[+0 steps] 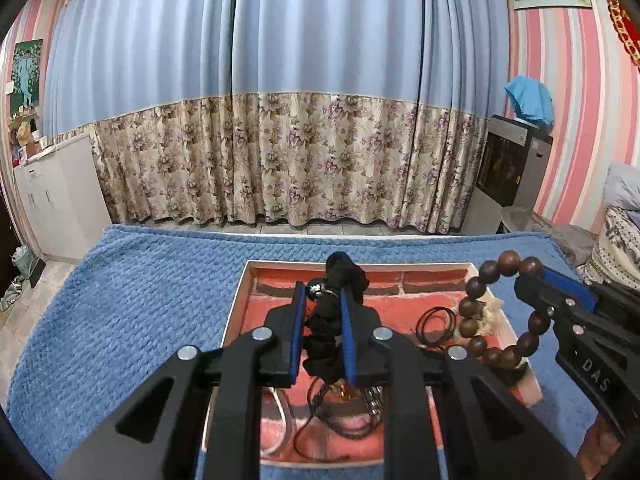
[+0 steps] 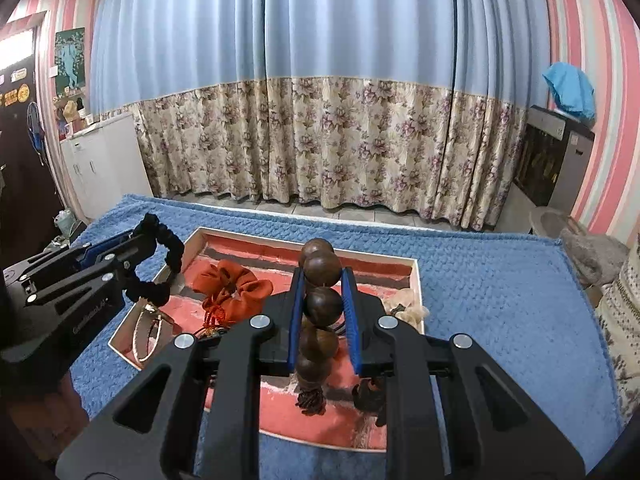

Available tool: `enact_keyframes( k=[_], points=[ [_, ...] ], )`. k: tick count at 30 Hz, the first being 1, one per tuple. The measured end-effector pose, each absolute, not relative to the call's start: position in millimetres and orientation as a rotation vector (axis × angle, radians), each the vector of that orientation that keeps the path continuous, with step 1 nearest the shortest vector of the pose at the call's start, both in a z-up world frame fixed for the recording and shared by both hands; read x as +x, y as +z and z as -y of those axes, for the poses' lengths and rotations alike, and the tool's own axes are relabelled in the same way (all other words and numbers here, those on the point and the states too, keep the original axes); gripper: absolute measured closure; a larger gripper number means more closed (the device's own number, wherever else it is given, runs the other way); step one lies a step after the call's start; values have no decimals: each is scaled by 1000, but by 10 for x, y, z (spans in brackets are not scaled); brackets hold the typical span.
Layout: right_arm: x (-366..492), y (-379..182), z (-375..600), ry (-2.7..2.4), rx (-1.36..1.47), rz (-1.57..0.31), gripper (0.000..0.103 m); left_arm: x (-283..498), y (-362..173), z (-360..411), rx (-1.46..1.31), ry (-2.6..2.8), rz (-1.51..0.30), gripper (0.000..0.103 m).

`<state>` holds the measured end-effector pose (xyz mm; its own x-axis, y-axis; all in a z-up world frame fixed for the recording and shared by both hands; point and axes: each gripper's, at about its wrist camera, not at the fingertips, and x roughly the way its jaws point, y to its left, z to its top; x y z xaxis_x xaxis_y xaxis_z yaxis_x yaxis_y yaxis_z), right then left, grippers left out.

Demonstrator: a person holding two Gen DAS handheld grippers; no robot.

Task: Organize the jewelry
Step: 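Carry the scrunchie with the left tool while the right tool carries the bead bracelet over the tray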

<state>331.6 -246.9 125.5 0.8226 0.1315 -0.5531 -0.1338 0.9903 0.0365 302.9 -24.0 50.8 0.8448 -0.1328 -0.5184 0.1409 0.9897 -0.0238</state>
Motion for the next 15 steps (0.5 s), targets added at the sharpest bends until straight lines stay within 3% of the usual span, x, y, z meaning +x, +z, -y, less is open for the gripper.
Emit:
enact_keyframes(
  k=[15],
  points=[
    [3972, 1025, 2374, 156, 0, -669, 84, 3653, 226, 247, 9, -140, -619, 86]
  ],
)
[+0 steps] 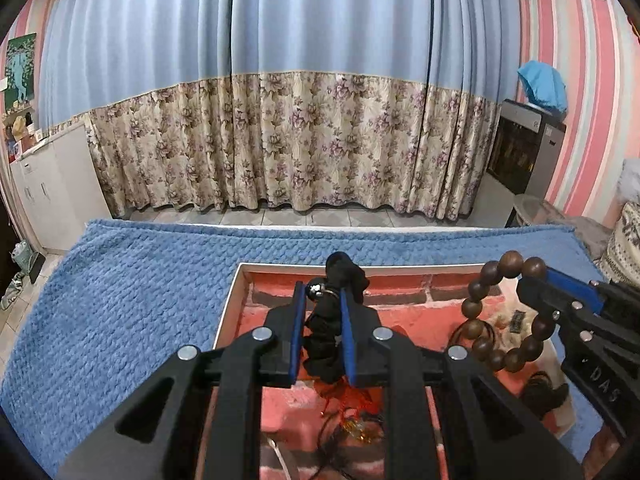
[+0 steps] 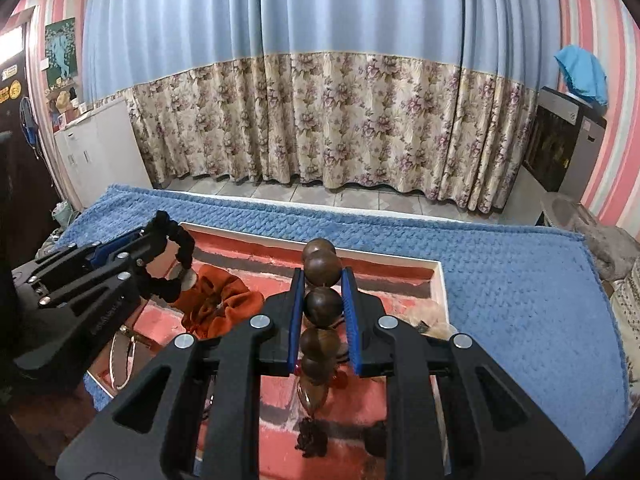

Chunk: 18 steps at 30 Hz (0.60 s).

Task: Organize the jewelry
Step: 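Carry the scrunchie with the left tool while the right tool carries the bead bracelet over the tray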

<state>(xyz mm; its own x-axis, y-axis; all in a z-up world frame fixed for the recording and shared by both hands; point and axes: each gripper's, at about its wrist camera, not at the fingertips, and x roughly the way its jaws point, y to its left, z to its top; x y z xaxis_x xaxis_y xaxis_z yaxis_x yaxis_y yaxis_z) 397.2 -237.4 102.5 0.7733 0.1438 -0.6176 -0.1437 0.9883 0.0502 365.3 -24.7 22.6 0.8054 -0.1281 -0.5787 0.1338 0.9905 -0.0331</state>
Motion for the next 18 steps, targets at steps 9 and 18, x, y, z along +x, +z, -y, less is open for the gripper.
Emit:
enact_keyframes(
  k=[9, 18],
  points=[
    [4301, 837, 2341, 169, -13, -727, 84, 3956, -56, 250, 32, -113, -709, 86],
    [4455, 515, 2402, 97, -64, -825, 84, 4124, -270, 311, 92, -91, -820, 86]
  ],
)
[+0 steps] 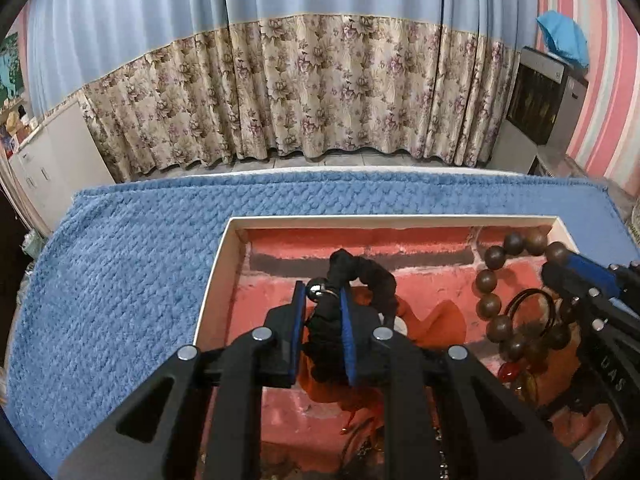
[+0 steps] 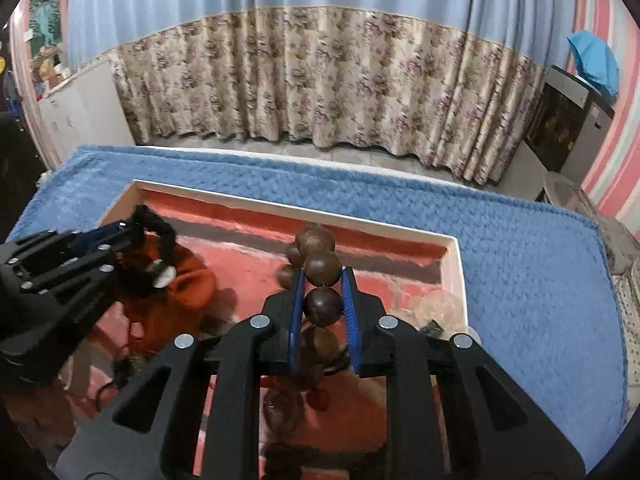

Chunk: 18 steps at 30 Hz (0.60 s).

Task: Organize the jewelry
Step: 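Carry the scrunchie with the left tool while the right tool carries the bead bracelet over the tray, then open both tools to drop scrunchie and bead bracelet in the tray, then withdraw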

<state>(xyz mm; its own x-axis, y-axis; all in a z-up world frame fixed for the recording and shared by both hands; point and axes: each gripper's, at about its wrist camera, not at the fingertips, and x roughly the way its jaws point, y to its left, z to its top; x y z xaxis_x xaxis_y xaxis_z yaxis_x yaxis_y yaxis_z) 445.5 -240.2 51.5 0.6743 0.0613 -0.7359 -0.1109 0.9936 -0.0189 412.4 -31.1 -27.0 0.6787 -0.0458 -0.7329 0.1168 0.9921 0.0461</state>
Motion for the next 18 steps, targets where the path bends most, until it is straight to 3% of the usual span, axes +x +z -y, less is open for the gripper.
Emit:
enact_keyframes(
  k=[14, 18],
  points=[
    [4437, 287, 2617, 85, -3, -934, 80, 4260, -389, 217, 68, -74, -933, 83],
    [4348, 334, 2655, 74, 17, -929, 70, 4231, -387, 181, 36, -93, -966, 56]
  ],
)
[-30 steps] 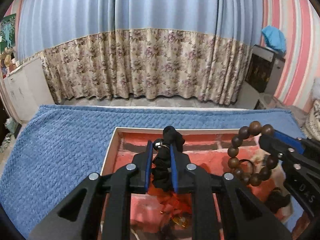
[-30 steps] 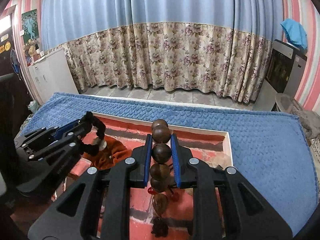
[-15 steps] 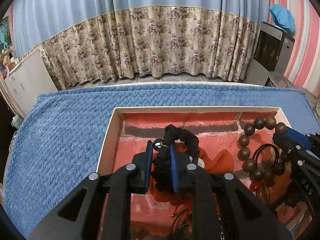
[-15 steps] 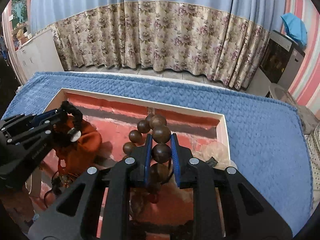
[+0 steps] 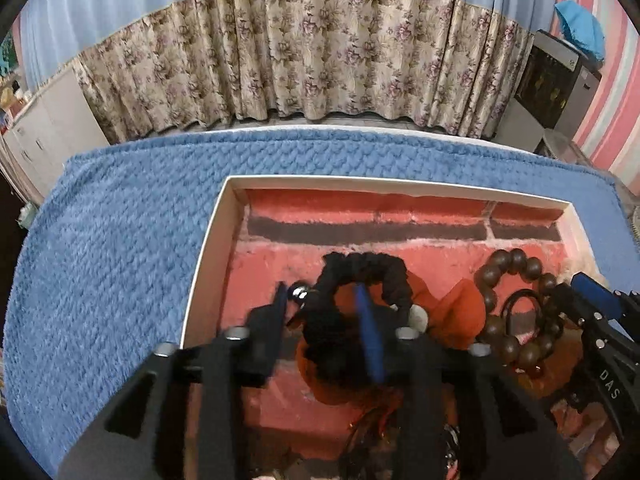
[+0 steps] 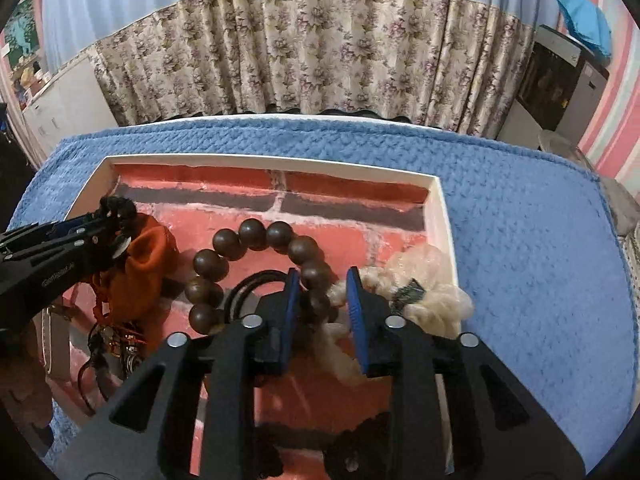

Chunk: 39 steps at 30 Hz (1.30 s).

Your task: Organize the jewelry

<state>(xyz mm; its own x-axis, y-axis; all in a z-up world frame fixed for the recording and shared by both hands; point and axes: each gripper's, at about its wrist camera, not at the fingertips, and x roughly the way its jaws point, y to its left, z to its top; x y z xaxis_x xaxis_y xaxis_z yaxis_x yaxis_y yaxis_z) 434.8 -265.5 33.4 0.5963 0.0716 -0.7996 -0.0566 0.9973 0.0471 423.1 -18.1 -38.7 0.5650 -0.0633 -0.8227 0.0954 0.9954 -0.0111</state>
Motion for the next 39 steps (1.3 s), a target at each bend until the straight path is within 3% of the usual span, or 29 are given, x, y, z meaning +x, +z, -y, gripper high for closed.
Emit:
enact_keyframes(
  k=[1, 4, 8, 10, 22, 32, 39],
  points=[
    [4324, 353, 2665, 80, 26, -927, 69, 4203, -371, 144, 20, -97, -965, 50],
    [4159, 489, 2694, 113, 32, -891, 69, 4109, -311, 44, -28, -105, -959, 46],
    [3861, 720, 2820, 136, 52, -844, 57, 3947, -142, -61, -73, -140, -934, 31],
    [3733, 825, 2891, 143, 59, -819, 56, 3818, -50, -113, -82, -161, -910, 23],
    [2822, 1010, 3016, 128, 53, -722, 47, 2737, 120, -169, -25, -119, -765, 18],
    [1969, 737, 2912, 114, 83, -722, 9, 1733, -17, -109, 53, -56, -698, 8],
    [1401, 914, 2827, 55, 63, -657, 5, 1036, 212, -81, 79, -41, -612, 4]
  ],
)
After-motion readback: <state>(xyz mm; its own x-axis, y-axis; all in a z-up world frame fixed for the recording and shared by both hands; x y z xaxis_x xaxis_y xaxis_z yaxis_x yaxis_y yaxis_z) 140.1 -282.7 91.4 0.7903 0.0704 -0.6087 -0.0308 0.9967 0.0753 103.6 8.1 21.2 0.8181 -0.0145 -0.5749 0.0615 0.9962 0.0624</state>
